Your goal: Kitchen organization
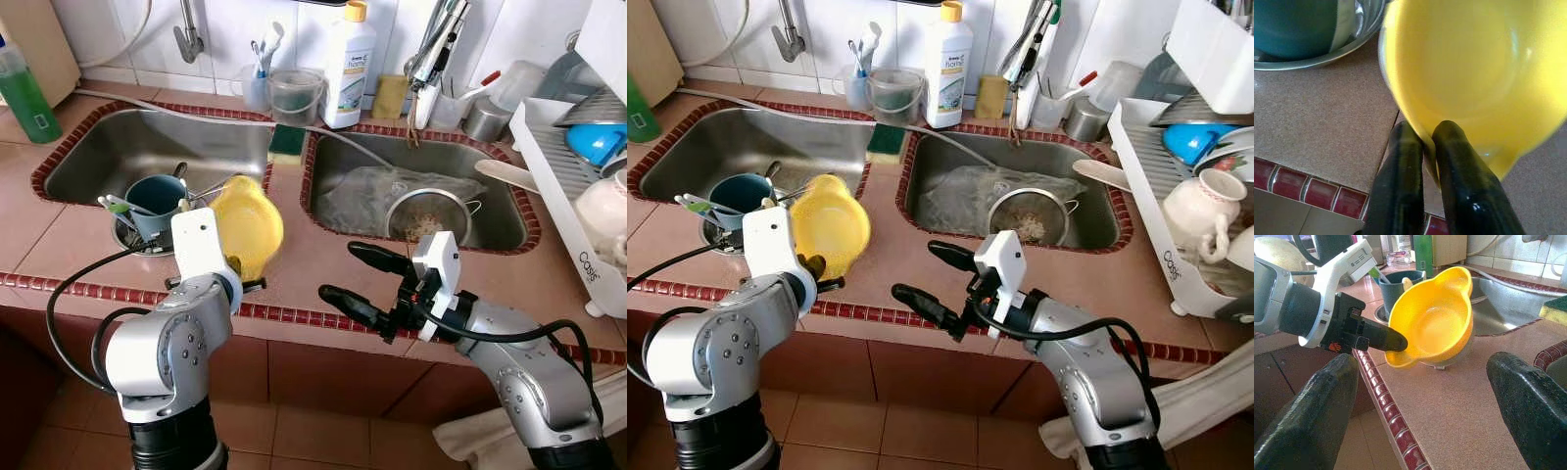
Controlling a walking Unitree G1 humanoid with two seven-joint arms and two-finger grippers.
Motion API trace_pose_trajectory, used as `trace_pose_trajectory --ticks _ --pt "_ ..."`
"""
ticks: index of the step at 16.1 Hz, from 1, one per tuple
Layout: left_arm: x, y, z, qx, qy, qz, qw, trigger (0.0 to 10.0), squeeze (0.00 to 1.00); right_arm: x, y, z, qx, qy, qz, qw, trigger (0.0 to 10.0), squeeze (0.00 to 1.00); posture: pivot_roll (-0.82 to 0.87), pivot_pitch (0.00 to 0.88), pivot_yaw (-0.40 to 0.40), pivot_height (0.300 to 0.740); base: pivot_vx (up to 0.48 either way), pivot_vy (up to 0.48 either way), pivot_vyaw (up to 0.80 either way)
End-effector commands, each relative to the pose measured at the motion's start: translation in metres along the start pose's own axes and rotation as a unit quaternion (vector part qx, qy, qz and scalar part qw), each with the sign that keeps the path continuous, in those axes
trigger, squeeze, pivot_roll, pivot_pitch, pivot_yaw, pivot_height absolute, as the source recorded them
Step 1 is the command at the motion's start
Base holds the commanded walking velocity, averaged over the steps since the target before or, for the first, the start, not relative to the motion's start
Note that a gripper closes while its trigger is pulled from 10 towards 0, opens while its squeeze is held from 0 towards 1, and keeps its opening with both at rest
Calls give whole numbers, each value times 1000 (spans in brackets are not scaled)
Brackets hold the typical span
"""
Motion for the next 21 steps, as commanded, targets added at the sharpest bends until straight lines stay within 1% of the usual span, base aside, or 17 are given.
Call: trace_pose_trajectory --ticks 1,9,10,12,13,14,15,16,17,18,19,20,21 --pt "-2 -14 -2 -21 8 -24 999 0 0 1 2 5 -13 -3 4 1000 10000 0 -111 100 -25 740 0 0 0" --pt "-2 -13 1 -17 -2 -40 999 0 0 1 1 6 -13 -3 1 1000 10000 0 -115 103 -25 740 0 0 0" --pt "-2 -15 3 -13 -9 -52 999 0 0 0 1 6 -13 -3 1 1000 10000 0 -115 103 -25 740 0 0 0" --pt "-8 -24 9 -7 -38 -119 992 0 0 0 0 8 -11 -6 2 1000 10000 0 -115 101 -23 740 0 0 0" --pt "-9 -25 10 -1 -43 -125 991 0 0 1 0 8 -11 -7 2 1000 10000 0 -115 101 -23 740 0 0 0" --pt "-12 -29 11 5 -48 -160 986 0 0 1 -1 8 -12 -8 1 1000 10000 0 -115 98 -22 740 0 0 0" --pt "-19 -36 16 27 -71 -216 973 0 0 1 -2 9 -13 -10 -1 1000 10000 0 -116 93 -19 740 0 0 0" --pt "-19 -36 16 27 -71 -216 973 0 0 1 -2 9 -13 -10 -1 1000 10000 0 -116 93 -19 740 0 0 0" --pt "-25 -37 29 48 -115 -255 959 1412 0 2 -3 11 -14 -16 -5 1000 10000 0 -117 88 -16 740 0 0 0" --pt "-27 -35 38 57 -141 -263 953 3961 0 2 -4 12 -16 -19 -7 1000 10000 0 -117 83 -16 740 0 0 0" --pt "-29 -33 45 73 -168 -265 947 9333 0 3 -5 13 -18 -22 -9 1000 10000 0 -117 80 -14 740 0 0 0" --pt "-31 -33 51 86 -187 -274 939 10000 0 4 -7 14 -19 -27 -10 999 10000 0 -119 73 -12 740 0 0 0" --pt "-37 -32 66 100 -236 -285 924 10000 0 5 -9 22 -19 -48 -13 999 10000 0 -120 63 -10 740 0 0 0"
Point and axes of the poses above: a point about 5 cm out from each wrist's last joint towards the gripper, its own x axis pointing out of the wrist towards the gripper, its own z axis along the axis of the wrist's last joint, y = z × x, the point moved 3 cm from there along x, pointing out of the wrist towards the gripper, and after that the axes turned 5 degrees about x, right-handed, at the moved point
